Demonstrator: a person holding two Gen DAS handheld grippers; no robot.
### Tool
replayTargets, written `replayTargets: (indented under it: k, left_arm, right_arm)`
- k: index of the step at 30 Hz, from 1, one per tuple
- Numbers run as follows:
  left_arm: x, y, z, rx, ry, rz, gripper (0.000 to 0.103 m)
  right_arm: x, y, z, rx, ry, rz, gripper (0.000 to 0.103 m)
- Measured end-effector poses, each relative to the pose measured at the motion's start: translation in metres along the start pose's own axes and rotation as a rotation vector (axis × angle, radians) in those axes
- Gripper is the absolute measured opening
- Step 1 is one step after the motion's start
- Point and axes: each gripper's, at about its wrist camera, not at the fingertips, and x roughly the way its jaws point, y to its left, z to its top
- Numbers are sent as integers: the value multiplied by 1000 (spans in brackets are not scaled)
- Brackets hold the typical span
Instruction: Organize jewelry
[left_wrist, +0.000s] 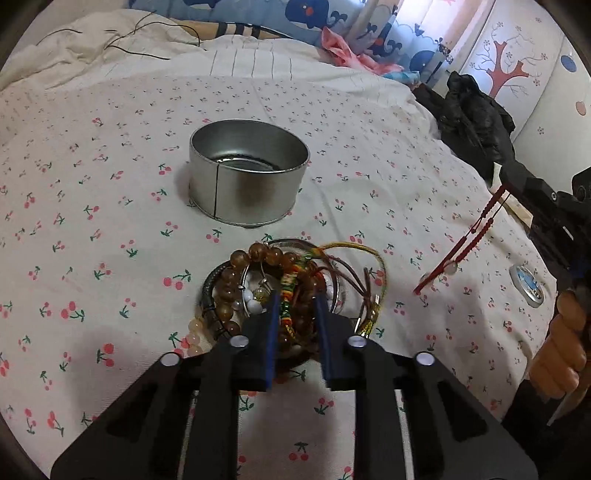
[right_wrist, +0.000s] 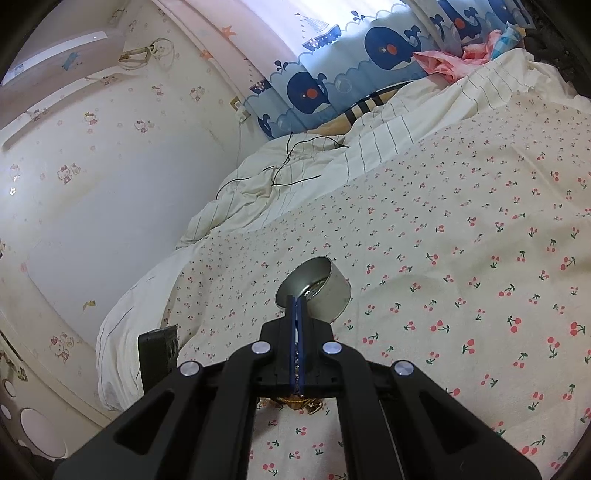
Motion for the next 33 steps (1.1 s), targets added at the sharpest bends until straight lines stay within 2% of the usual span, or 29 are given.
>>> replayTargets:
  k: [1,9,18,20,22,24,25,26,27,28,30,33]
  left_arm:
    - [-2,-3,0,15,-10,9,5]
    - [-41,-7,8,12,-102,-24,5]
    - [-73,-14,36,10,-145,-117,5]
    - [-79,-14,45,19,-159,-118,5]
    - [-80,-13,53,23,-170,-108,5]
    - [-78,-8,60,21,-176,-97,5]
    - [-77,-5,64,17,-178,-93,5]
    - [-74,-2,68,12,-179,-86,5]
    - [-72,2,72,6,-179,-83,5]
    - [-71,5,75,3,-181,-79,5]
    - [-68,11,84,-4,-187,-69,5]
    - [-64,18,94,-12,-196,-61,5]
  right_arm:
    - [0,0,0,0,0,0,1]
    - [1,-1,0,3,-1,0,2]
    - [-5,8,3,-40,-50,34,1]
    - [-4,9,4,-47,-52,35,1]
    - [0,8,4,-53,-29,8,2]
    - [9,2,2,-46,29,-46,2]
    - [17,-1,-1,-47,77,-102,13]
    - [25,-4,-6,-62,128,-193,59]
    - [30,-5,-9,-77,148,-268,78]
    - [35,-5,-13,-103,162,-335,84]
    - [47,0,-21,-173,212,-351,85]
    - [73,1,-38,-272,327,-480,84]
